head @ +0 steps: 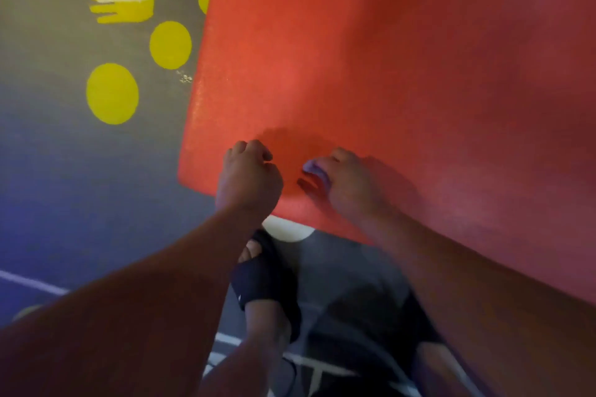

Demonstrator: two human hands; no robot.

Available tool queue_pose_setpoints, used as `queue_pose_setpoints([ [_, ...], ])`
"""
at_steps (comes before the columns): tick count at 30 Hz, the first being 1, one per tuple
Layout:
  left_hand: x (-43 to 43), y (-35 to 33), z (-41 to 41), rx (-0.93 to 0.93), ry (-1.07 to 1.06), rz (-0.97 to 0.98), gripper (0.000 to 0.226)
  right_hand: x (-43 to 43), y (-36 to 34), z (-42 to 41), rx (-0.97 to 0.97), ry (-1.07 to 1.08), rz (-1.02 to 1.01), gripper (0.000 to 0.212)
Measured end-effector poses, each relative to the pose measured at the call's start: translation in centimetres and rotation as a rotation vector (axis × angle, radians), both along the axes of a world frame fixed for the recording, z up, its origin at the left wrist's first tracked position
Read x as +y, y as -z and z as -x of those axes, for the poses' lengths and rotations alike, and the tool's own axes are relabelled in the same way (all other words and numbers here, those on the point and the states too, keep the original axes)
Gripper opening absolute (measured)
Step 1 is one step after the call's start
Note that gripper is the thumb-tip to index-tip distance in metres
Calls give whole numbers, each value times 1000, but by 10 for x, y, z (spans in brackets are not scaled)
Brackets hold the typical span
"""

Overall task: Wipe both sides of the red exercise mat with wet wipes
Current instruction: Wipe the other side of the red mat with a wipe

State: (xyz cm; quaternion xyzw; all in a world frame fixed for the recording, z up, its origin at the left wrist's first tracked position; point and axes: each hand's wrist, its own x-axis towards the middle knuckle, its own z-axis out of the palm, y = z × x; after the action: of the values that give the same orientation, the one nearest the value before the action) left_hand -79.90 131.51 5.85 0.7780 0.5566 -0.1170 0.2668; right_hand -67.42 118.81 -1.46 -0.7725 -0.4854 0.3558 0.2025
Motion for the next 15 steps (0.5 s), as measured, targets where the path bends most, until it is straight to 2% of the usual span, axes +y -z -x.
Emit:
queue_pose_setpoints([
  [2, -21, -44, -1, -3, -44, 56, 25, -28, -39, -1, 8, 166, 31, 24],
  [5, -45, -125, -5, 4, -78, 134, 24, -60, -131, -8, 50, 412, 47, 16],
  [7, -56, -186, -9, 8, -85, 180, 24, -76, -202, -13, 112, 467, 127, 13],
  [10, -58, -282, -21, -1, -94, 211, 22, -85, -307, -23, 182, 580, 207, 20],
  [15, -48, -438, -56, -60, 83, 270, 19, -90, -470, -53, 168, 726, 210, 29],
])
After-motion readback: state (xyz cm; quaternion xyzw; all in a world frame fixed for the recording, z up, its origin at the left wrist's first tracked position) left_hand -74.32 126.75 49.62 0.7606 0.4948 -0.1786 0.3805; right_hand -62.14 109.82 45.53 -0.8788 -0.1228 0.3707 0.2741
